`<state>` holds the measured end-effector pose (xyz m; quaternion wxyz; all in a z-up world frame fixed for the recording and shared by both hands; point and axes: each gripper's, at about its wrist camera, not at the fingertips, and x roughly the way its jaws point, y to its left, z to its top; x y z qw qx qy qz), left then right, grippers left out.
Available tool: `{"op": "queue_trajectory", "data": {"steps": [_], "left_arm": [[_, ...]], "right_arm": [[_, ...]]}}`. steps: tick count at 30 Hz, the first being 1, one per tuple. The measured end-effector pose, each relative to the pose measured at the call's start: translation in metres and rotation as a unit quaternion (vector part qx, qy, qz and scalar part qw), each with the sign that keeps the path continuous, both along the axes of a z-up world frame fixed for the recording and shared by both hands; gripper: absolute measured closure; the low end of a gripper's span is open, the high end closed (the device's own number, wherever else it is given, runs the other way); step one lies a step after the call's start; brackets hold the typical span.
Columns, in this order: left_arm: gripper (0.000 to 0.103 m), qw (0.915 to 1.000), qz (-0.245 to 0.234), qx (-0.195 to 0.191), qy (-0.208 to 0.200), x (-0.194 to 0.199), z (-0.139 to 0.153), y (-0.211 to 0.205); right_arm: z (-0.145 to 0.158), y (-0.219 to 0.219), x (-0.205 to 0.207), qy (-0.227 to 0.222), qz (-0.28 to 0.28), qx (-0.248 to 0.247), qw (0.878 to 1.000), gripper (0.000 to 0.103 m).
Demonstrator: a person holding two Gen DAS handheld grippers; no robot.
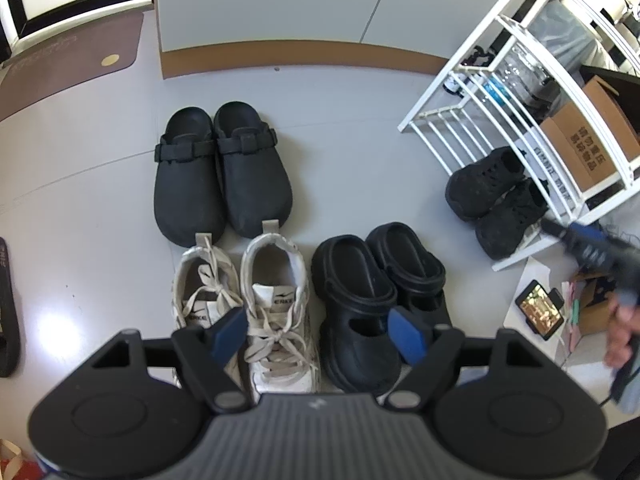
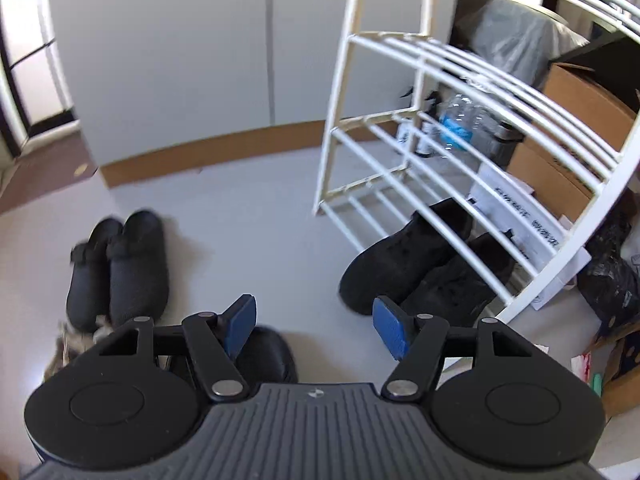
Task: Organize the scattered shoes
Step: 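Move the right tool to the black slip-on clogs and lower into their heels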
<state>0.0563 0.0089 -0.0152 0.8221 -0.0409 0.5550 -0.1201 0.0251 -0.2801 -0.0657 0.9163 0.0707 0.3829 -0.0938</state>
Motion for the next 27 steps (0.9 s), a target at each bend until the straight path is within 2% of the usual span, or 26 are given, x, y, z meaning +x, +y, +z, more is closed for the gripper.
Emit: {"op": "queue_trajectory", "data": {"steps": [7,11,16,20,27], "left_arm": [[0.023,0.9993,0.014,-0.015,-0.032,-0.014,0.026,0.004],[0.022,0.999,0.004,-0.004,-0.044,-0.026,0.028,-0.009],[0.022,0.9998,-0.003,0.009,-0.02,-0.043,0.008,-0.02],[0.022,0.9997,-0.009,0.023,0.004,-0.05,-0.012,-0.02],[0.022,0.9987,-0.006,0.04,0.031,-0.05,-0.038,-0.012]], "right_arm": [[-0.021,0.037,-0.025,0.0,0.037,0.006,0.999,0.033],[-0.025,0.048,-0.034,0.001,0.049,-0.002,0.999,0.033],[-0.03,0.061,-0.046,0.002,0.078,-0.008,0.997,0.03],[-0.042,0.069,-0.049,0.021,0.095,-0.002,0.995,0.029],[-0.069,0.073,-0.043,0.05,0.097,0.015,0.994,0.029]]}}
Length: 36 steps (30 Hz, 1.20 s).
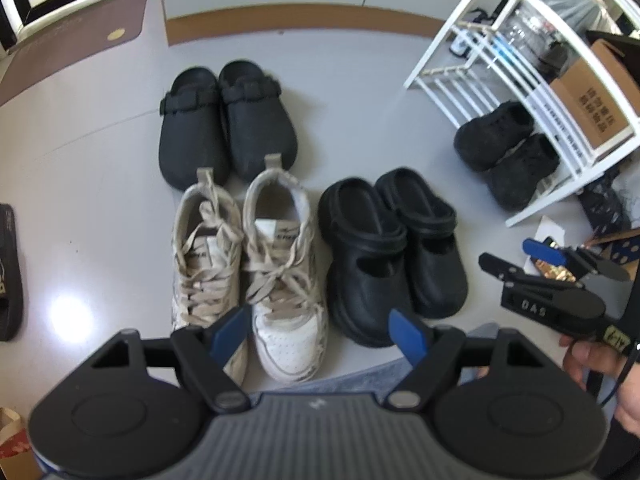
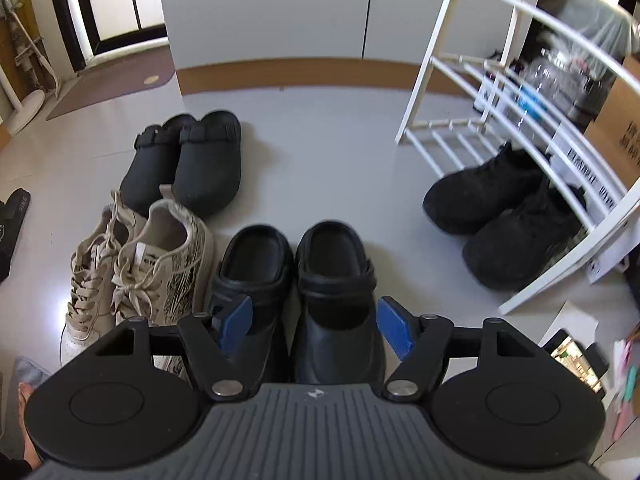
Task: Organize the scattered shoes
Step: 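Move the right tool to the black slip-on clogs and lower into their heels, then close the right tool on both black clog heels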
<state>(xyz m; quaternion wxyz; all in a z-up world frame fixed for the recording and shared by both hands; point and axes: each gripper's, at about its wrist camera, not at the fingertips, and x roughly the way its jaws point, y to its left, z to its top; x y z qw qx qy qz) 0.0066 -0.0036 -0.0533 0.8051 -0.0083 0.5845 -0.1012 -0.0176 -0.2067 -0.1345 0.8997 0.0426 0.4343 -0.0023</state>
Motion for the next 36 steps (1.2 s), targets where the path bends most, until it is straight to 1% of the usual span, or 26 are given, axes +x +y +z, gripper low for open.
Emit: {"op": "queue_trajectory", "data": {"steps": [4,8,14,17,18,21,24,27,29,31,34,36], "left_arm": [[0.022,0.9999,0.004,0.012,0.009,0.003,-0.012,0.005],[0.022,0.9994,0.011,0.024,0.02,0.007,-0.025,0.012],[0.022,0.9986,0.008,0.036,0.038,0.011,-0.041,0.014],[0.022,0.9985,0.005,0.034,0.043,0.012,-0.043,0.014],[0.022,0.9985,0.003,0.034,0.043,0.012,-0.043,0.014],[0.022,0.9984,0.002,0.033,0.045,0.013,-0.044,0.014],[0.022,0.9984,0.007,0.029,0.049,0.015,-0.045,0.017],[0.022,0.9982,0.012,0.026,0.053,0.018,-0.046,0.018],[0.022,0.9981,0.015,0.013,0.058,0.022,-0.043,0.019],[0.021,0.9987,0.017,0.004,0.048,0.028,-0.037,0.02],[0.02,0.999,0.017,0.019,0.035,0.032,-0.034,0.02],[0.02,0.9987,0.026,0.017,0.04,0.036,-0.035,0.022]], "right_arm": [[-0.017,0.001,0.004,0.008,0.006,-0.002,1.0,0.029],[-0.032,0.002,0.007,0.006,0.023,0.001,1.0,0.03],[-0.052,0.006,0.018,0.014,0.049,0.008,0.999,0.03],[-0.063,0.009,0.024,0.026,0.055,0.013,0.998,0.036],[-0.068,0.01,0.026,0.031,0.057,0.017,0.998,0.04],[-0.079,0.013,0.032,0.038,0.058,0.026,0.997,0.04],[-0.094,0.012,0.039,0.028,0.05,0.046,0.997,0.041],[-0.104,0.012,0.04,0.011,0.059,0.043,0.997,0.04],[-0.109,0.01,0.041,0.005,0.056,0.038,0.998,0.04],[-0.113,0.01,0.04,-0.004,0.058,0.042,0.997,0.04],[-0.117,0.015,0.042,-0.011,0.071,0.027,0.997,0.04],[-0.121,0.019,0.042,-0.016,0.077,0.011,0.997,0.04]]}}
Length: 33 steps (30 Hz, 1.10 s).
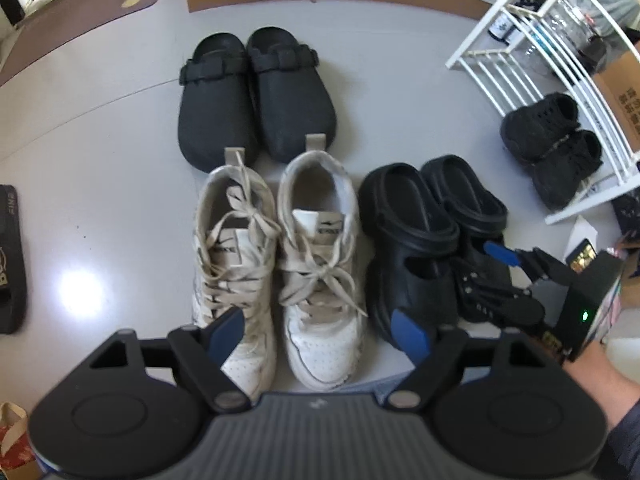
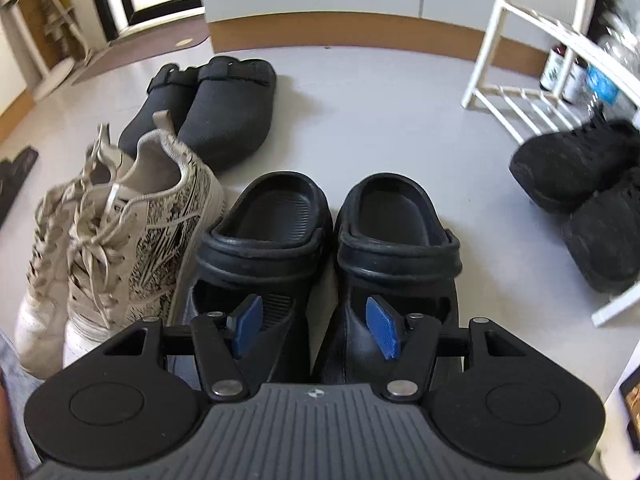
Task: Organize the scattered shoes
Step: 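Close the right tool on both black clog heels, then lift the black clogs with the right tool toward the white rack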
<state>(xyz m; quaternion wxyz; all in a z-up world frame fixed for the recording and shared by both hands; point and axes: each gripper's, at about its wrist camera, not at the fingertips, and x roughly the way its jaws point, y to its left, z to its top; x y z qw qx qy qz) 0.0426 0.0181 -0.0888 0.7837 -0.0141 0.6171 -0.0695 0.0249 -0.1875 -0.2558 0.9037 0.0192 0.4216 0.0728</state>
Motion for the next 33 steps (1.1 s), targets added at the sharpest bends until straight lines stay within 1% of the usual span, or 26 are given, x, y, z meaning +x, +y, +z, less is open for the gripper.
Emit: {"op": "queue_trajectory", "data": {"steps": [3,6,8,10,12,17,18,19,20,22,28,33], "left_arm": [[0.02,1.0,0.004,-0.005,0.004,0.001,-0.001,0.0],[0.02,1.0,0.001,-0.003,0.002,0.0,-0.001,0.0],[0.02,1.0,0.001,-0.003,0.004,-0.001,-0.002,0.0],[0.02,1.0,0.002,-0.001,0.006,-0.002,-0.004,0.0],[0.02,1.0,0.002,0.001,0.008,-0.001,-0.007,0.0],[0.02,1.0,-0.004,0.001,-0.001,0.0,-0.003,-0.002],[0.02,1.0,-0.005,0.001,-0.003,-0.001,-0.002,-0.002],[0.02,1.0,-0.005,0.001,-0.004,-0.001,-0.001,-0.002],[0.02,1.0,-0.006,0.0,-0.006,-0.001,0.0,-0.002],[0.02,1.0,-0.006,-0.002,-0.007,-0.002,0.002,-0.003],[0.02,0.9998,-0.013,-0.006,-0.016,-0.004,0.008,-0.009],[0.02,0.9996,-0.02,-0.003,-0.021,-0.004,0.01,-0.016]], "right_arm": [[-0.006,0.001,0.002,0.008,-0.002,0.004,1.0,0.04],[-0.01,0.005,0.006,0.005,-0.008,-0.004,1.0,0.04],[-0.012,0.005,0.009,0.005,-0.012,-0.005,1.0,0.043],[-0.018,0.005,0.014,0.007,-0.015,-0.008,1.0,0.05],[-0.022,0.003,0.016,0.006,-0.017,-0.004,1.0,0.054],[-0.029,0.004,0.024,0.007,-0.017,0.0,1.0,0.056],[-0.031,0.004,0.025,0.007,-0.016,0.0,1.0,0.06],[-0.031,0.005,0.025,0.007,-0.016,0.001,1.0,0.067],[-0.03,0.006,0.025,0.008,-0.016,-0.001,1.0,0.071],[-0.03,0.008,0.024,0.015,-0.024,-0.007,1.0,0.074],[-0.03,0.004,0.016,0.023,-0.045,0.011,0.999,0.075],[-0.016,-0.003,0.01,0.024,-0.063,0.006,0.998,0.076]]}}
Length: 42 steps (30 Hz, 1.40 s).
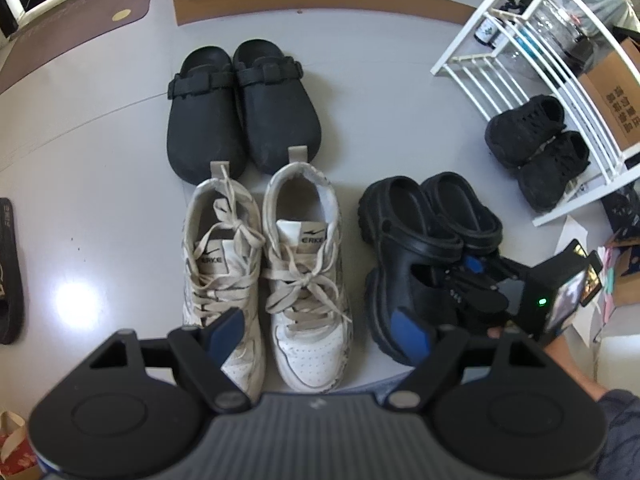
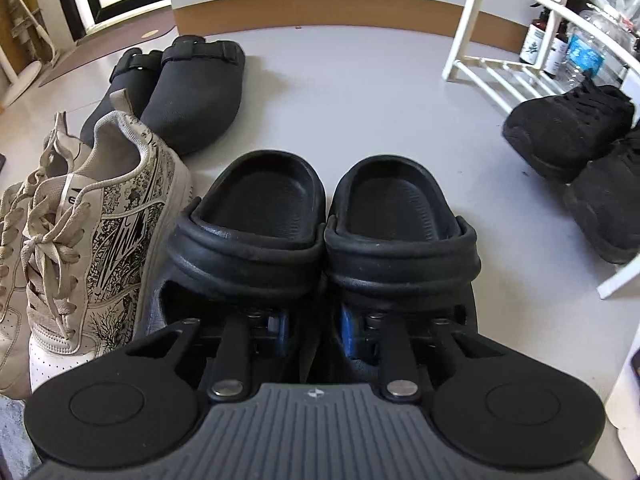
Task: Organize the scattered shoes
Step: 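Lift the black clogs with the right tool toward the white rack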
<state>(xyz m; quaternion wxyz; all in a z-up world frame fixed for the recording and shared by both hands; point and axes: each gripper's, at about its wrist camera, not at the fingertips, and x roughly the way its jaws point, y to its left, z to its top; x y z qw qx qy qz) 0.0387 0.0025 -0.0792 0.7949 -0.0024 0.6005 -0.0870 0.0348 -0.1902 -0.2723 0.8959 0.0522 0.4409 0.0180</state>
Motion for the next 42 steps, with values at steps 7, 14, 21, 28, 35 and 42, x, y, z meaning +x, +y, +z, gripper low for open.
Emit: {"op": "queue_trajectory", "data": {"steps": [7,14,21,28,35,42], "left_arm": [[0.02,0.9999,0.005,-0.003,-0.013,0.004,0.009,-0.001],[0.02,0.9992,0.005,-0.016,-0.036,0.0,0.026,-0.004],[0.02,0.9989,0.007,-0.021,-0.042,0.003,0.029,-0.004],[0.02,0.9988,0.026,-0.01,-0.039,0.005,0.021,0.006],[0.02,0.9989,0.041,0.005,-0.02,0.003,0.006,0.016],[0.02,0.9989,0.043,0.02,-0.008,0.001,-0.004,0.016]], "right_arm": [[0.047,-0.019,-0.008,-0.029,-0.016,0.006,0.999,0.076],[0.094,-0.041,-0.007,-0.067,-0.06,0.024,0.996,0.076],[0.158,-0.077,0.002,-0.104,-0.103,0.016,0.989,0.076],[0.199,-0.116,0.002,-0.14,-0.175,0.001,0.974,0.076],[0.195,-0.138,0.005,-0.16,-0.219,-0.003,0.963,0.076],[0.194,-0.164,0.025,-0.172,-0.244,-0.007,0.954,0.076]]}}
